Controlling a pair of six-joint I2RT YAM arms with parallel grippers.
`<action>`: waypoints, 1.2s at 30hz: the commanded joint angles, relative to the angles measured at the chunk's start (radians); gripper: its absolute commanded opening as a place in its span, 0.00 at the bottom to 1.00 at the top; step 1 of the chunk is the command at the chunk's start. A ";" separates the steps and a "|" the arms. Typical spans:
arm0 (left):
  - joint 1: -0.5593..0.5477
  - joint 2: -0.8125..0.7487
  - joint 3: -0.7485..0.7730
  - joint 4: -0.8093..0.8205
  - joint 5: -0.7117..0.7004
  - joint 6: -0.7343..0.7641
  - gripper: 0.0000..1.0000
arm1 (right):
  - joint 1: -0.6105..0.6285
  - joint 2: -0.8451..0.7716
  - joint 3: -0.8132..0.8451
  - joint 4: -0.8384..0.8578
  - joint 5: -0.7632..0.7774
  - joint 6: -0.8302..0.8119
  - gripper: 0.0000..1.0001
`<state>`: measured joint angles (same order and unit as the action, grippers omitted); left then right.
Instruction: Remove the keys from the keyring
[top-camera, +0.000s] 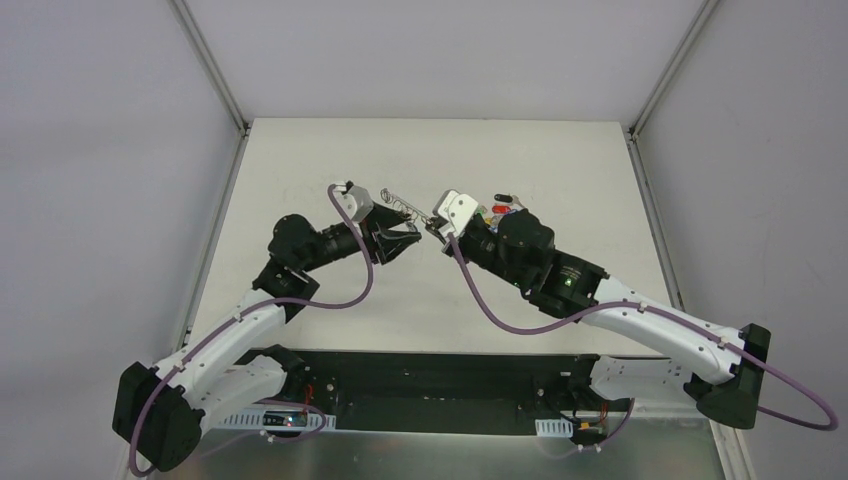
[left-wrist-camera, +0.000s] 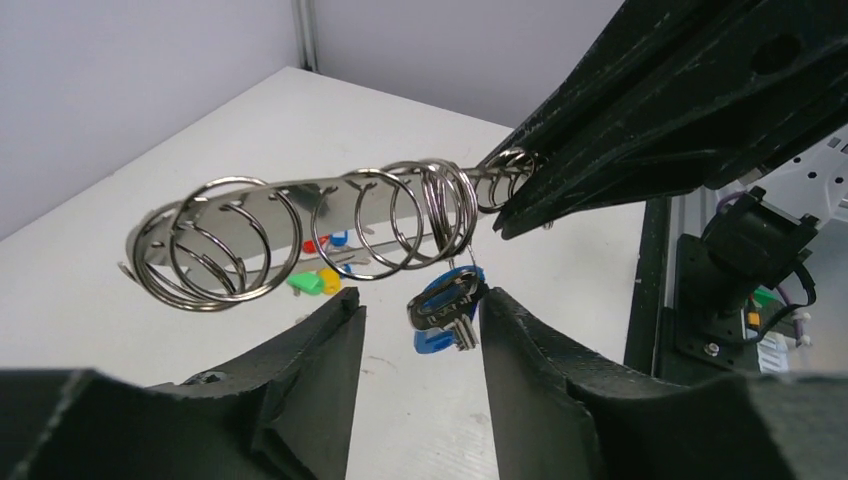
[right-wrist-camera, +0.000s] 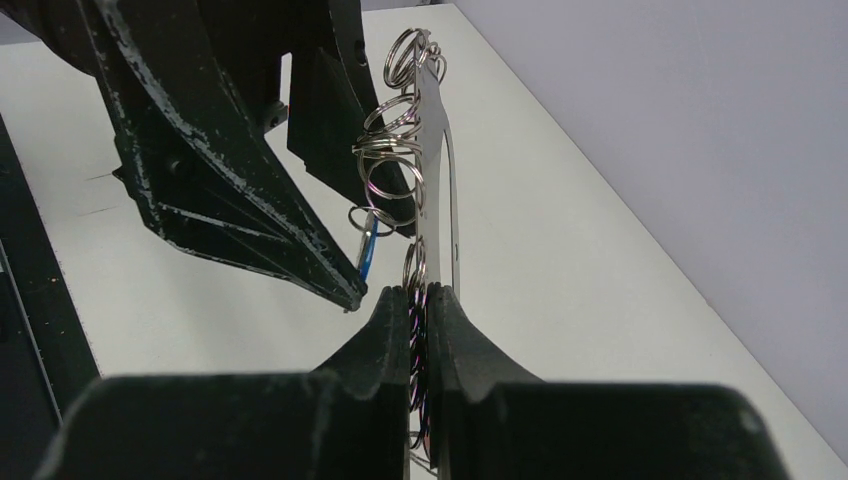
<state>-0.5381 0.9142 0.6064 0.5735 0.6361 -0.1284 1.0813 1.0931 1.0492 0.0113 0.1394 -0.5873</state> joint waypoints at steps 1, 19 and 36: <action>-0.010 0.004 0.006 0.148 0.007 -0.029 0.43 | -0.007 -0.035 0.041 0.074 -0.018 0.020 0.00; -0.009 -0.079 0.198 -0.501 -0.006 -0.025 0.00 | -0.058 0.034 -0.047 0.155 0.201 0.190 0.33; -0.002 0.273 0.604 -1.164 0.093 -0.146 0.00 | -0.083 -0.283 -0.469 0.385 -0.111 0.255 0.43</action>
<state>-0.5377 1.1194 1.1362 -0.4946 0.6376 -0.1745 1.0012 0.8902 0.6460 0.1997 0.1402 -0.3531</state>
